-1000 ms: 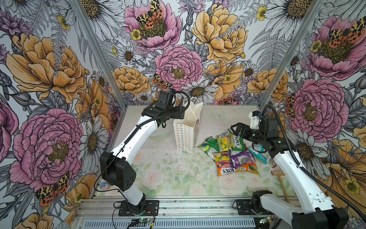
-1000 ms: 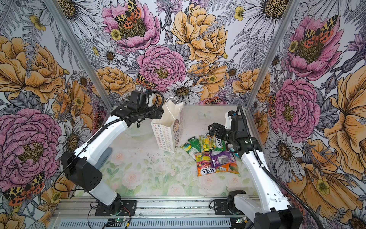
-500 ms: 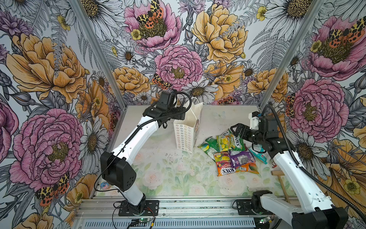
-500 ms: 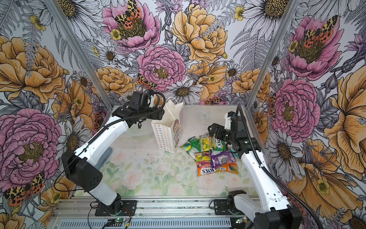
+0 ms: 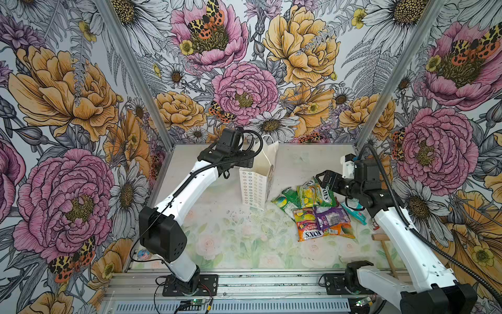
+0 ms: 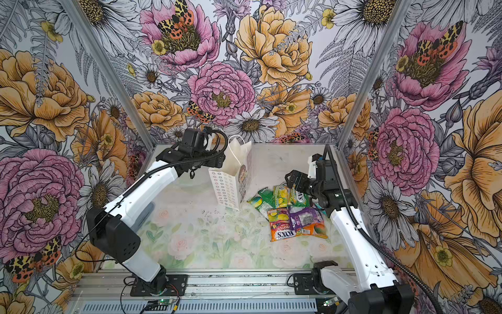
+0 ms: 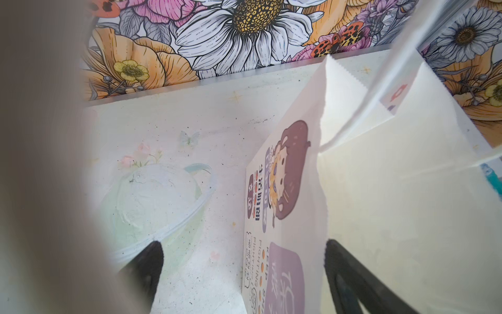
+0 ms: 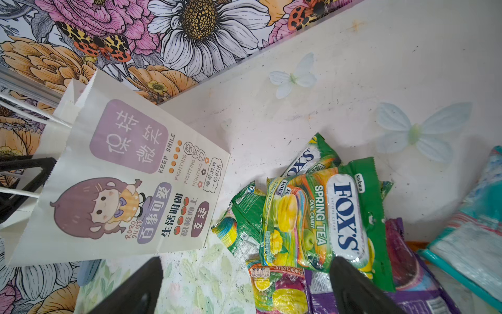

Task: Place the snacks into the paper bag
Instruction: Rotate the paper bag at the center of the table.

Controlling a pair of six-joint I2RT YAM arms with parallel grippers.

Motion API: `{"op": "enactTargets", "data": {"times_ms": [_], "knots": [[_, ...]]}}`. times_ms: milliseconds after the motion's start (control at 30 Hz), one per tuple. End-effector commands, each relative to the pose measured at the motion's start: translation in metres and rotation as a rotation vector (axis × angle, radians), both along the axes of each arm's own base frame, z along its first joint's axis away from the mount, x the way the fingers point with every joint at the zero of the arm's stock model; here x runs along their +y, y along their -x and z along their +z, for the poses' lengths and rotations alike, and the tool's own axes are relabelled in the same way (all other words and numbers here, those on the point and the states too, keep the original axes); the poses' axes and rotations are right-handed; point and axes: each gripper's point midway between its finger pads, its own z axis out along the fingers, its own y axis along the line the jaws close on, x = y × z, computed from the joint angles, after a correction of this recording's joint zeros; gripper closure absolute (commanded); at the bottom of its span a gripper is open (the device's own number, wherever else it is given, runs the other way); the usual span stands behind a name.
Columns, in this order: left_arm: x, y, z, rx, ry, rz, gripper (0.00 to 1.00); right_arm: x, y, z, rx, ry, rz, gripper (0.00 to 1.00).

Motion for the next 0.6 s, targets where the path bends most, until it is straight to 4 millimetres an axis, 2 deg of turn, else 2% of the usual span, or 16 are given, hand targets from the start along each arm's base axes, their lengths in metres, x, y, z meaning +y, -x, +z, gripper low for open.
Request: {"op": "enactTargets", "data": {"times_ms": [0, 133, 200, 467, 567], "knots": [[0.003, -0.0007, -0.0097, 0.012, -0.022, 0.025, 0.13, -0.0006, -0.0015, 0.0012, -0.024, 0.022, 0.003, 0.02], [0.0028, 0.0017, -0.0097, 0.019, -0.002, 0.039, 0.26, -0.0008, -0.0001, 0.0003, -0.027, 0.025, 0.004, 0.02], [0.0028, 0.003, -0.0099, 0.025, 0.011, 0.045, 0.29, -0.001, 0.0006, 0.0006, -0.03, 0.026, 0.004, 0.01], [0.0023, 0.007, -0.0111, 0.039, 0.038, 0.058, 0.53, -0.0006, 0.0026, 0.0029, -0.039, 0.025, 0.009, 0.01], [0.0025, 0.0076, -0.0101, 0.039, 0.047, 0.064, 0.64, -0.0006, 0.0024, 0.004, -0.041, 0.023, 0.008, 0.01]]}}
